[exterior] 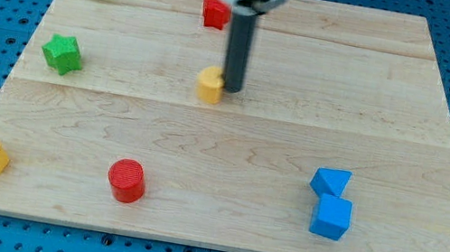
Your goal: Push the yellow heart into the yellow hexagon
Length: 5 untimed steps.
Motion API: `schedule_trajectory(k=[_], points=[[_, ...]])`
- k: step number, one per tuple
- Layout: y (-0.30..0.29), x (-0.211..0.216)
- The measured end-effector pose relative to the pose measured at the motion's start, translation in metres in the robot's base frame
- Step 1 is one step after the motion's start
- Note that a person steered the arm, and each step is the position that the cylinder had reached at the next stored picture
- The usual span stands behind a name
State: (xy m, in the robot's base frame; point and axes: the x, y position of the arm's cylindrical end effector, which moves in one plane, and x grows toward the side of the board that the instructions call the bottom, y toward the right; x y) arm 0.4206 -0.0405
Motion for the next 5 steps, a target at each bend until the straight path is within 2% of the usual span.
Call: schedule_trajectory(k=[1, 2, 3, 5], points=[[-0.09, 0.021], [-0.104, -0.007], [-0.123, -0.007], [-0.167, 0.104]])
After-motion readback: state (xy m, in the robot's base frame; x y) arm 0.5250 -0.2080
